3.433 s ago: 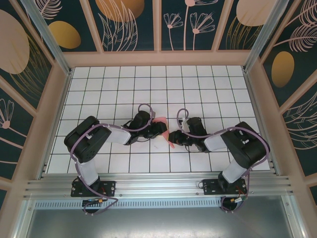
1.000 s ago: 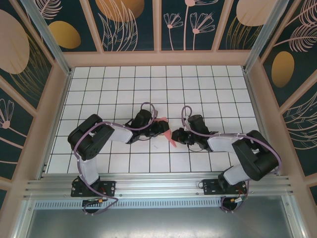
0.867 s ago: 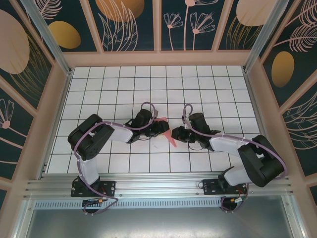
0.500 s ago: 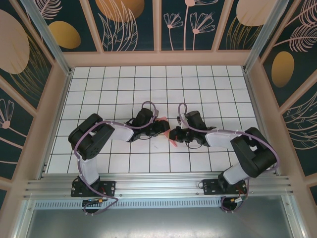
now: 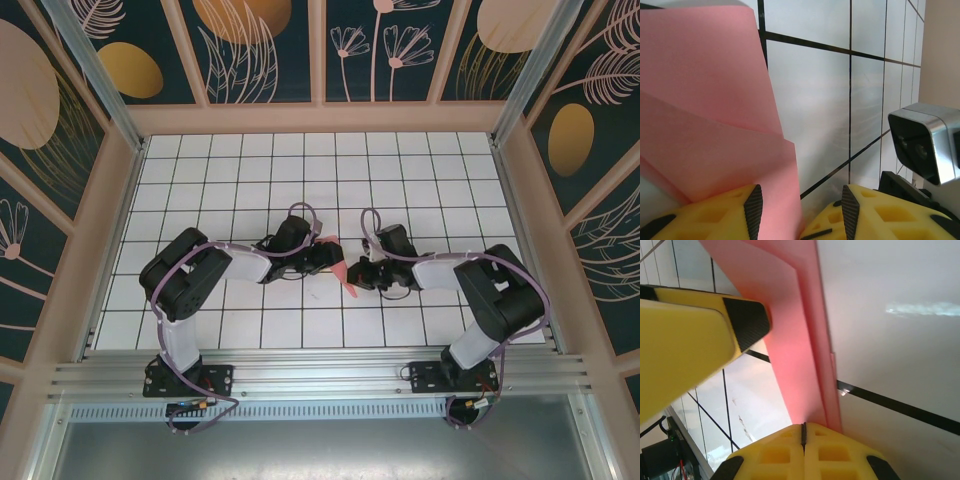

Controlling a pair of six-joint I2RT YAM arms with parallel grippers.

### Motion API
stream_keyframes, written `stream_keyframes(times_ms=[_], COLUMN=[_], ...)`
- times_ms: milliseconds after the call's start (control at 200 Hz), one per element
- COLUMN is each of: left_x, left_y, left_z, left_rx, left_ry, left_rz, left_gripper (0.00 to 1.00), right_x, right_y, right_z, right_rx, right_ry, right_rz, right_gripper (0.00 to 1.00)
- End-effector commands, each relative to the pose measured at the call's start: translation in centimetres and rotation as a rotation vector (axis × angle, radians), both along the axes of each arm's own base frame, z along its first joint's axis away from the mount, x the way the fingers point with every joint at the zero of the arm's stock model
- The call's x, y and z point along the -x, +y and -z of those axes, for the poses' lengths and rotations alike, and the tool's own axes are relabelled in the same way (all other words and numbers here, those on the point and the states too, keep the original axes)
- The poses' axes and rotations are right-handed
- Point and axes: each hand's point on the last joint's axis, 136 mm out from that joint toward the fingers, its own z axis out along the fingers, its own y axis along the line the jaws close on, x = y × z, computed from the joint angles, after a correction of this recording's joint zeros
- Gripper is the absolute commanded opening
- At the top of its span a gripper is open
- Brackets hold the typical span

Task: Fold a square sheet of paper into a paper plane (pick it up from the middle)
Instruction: Fold the wing for the fifth time at the center of the table.

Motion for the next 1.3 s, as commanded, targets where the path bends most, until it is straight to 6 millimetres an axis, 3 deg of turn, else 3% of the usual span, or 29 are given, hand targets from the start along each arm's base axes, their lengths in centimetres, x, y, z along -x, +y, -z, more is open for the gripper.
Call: stream_keyframes(times_ms=[0, 225, 445, 535, 615, 891, 1046, 1151, 1291], left_x=[0.5, 0.6, 0.6, 0.7, 0.7, 0.7, 0.8, 0.8, 0.9], left_y=[1.8, 1.8, 1.8, 1.8, 1.9, 1.8, 1.8, 1.9, 2.0], left_z=[5.0, 5.1, 5.1, 5.1, 5.2, 4.9, 5.0, 5.0, 4.9], left_rx=[-0.144, -0.149, -0.151, -0.153, -0.155, -0.15, -0.155, -0.16, -0.16], left_ry=[0.049, 0.054, 0.058, 0.061, 0.061, 0.058, 0.059, 0.058, 0.06], left_rz=[-0.017, -0.018, -0.014, -0.01, -0.01, -0.006, -0.003, -0.003, -0.002], left_gripper=[0.49, 0.48, 0.48, 0.48, 0.48, 0.48, 0.48, 0.48, 0.48], right_x=[1.3, 1.8, 0.9, 1.3, 1.8, 3.3, 4.0, 3.4, 1.9], right_y=[-0.9, -0.8, 0.4, 0.7, 0.9, -0.1, -0.7, -0.7, 0.2], right_z=[1.8, 1.8, -2.9, -3.5, -2.9, 1.7, 2.6, 1.5, -2.1], right_rx=[0.01, -0.004, -0.084, -0.115, -0.125, -0.044, -0.019, -0.01, -0.054], right_ry=[0.057, 0.073, -0.019, -0.012, 0.014, 0.125, 0.157, 0.118, 0.03], right_rz=[-0.012, -0.03, -0.063, -0.091, -0.111, -0.099, -0.09, -0.084, -0.093], right_gripper=[0.0, 0.0, 0.0, 0.0, 0.0, 0.0, 0.0, 0.0, 0.0])
